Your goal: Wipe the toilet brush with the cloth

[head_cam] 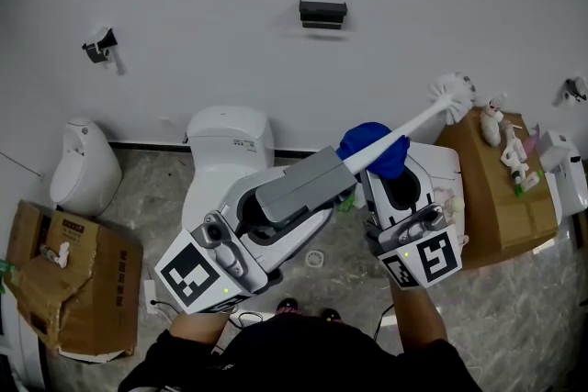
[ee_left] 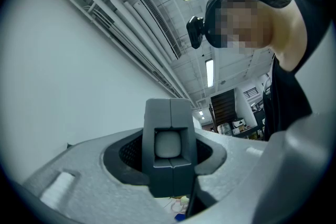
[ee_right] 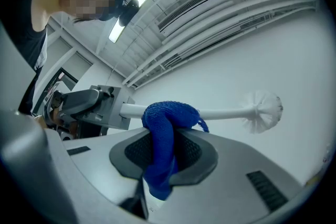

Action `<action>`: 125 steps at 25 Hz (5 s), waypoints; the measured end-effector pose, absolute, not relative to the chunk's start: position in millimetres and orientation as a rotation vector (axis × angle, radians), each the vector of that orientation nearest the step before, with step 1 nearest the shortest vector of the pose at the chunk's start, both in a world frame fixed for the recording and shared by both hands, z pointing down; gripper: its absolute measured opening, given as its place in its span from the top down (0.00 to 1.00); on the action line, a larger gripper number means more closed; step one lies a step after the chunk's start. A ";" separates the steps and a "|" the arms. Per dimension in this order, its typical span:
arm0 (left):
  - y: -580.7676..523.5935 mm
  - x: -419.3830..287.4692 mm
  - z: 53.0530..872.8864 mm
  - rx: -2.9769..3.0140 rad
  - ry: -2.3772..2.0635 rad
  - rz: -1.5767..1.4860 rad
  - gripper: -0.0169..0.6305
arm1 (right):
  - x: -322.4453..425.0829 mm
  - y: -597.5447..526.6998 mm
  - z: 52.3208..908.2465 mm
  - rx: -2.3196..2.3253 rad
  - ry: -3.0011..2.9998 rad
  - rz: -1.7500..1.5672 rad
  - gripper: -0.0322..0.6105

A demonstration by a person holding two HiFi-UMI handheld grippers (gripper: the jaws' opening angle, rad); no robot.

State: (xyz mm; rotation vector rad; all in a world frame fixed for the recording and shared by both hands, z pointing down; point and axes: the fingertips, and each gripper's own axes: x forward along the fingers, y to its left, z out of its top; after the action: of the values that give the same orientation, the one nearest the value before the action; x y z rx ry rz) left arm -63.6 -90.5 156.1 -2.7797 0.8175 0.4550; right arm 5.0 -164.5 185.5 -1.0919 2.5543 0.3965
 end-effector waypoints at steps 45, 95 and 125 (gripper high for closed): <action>-90.6 -65.7 161.5 -2.778 0.796 0.445 0.70 | 80.7 -202.1 163.8 -1.337 2.404 0.476 0.82; -71.8 -78.9 151.6 -2.725 0.837 0.494 0.70 | 88.4 -182.9 177.4 -1.363 2.397 0.404 0.82; -114.8 -105.1 174.3 -2.669 1.067 0.397 0.70 | 68.8 -172.1 202.0 -1.290 2.498 0.351 0.82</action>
State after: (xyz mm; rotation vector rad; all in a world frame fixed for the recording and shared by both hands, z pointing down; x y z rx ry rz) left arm -105.1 -114.8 174.3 -2.6689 1.0665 0.3971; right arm 68.8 -172.1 202.0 -1.2904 2.4985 0.3514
